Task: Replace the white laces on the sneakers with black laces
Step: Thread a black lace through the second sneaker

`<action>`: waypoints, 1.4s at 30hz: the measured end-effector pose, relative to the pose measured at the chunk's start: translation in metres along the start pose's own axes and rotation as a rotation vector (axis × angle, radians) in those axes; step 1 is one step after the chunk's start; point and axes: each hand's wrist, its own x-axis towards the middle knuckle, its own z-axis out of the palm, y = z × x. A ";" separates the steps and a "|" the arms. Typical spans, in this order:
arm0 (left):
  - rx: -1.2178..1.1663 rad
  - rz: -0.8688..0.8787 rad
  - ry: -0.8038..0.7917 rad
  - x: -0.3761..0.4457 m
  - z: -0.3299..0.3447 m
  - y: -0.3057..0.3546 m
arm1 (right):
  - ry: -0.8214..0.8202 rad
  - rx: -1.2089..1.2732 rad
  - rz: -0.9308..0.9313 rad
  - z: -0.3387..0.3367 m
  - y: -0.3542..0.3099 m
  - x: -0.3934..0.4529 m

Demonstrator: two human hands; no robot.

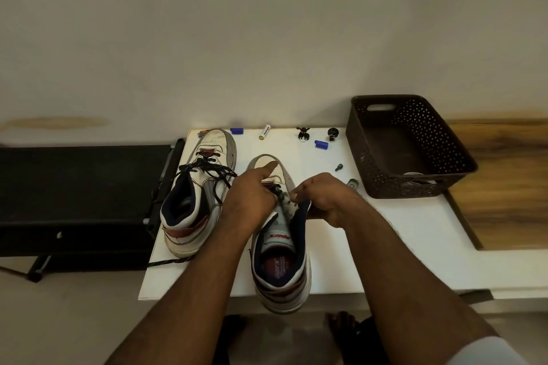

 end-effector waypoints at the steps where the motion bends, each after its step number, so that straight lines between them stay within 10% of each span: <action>1: -0.010 -0.002 0.005 -0.001 0.000 0.000 | -0.001 0.004 0.001 0.000 0.000 0.000; 21: 0.049 -0.006 0.052 -0.011 0.006 0.002 | 0.141 -0.009 -0.252 0.010 0.030 -0.003; 26: 0.059 0.018 0.045 -0.010 0.006 -0.001 | 0.306 0.960 -0.371 -0.030 0.001 -0.025; 31: 0.027 0.011 0.016 -0.018 0.001 0.001 | 0.279 -0.008 -0.488 -0.015 0.023 -0.025; 42: -0.071 -0.130 -0.064 -0.057 -0.038 -0.002 | 0.200 -0.604 -0.490 0.010 0.015 -0.002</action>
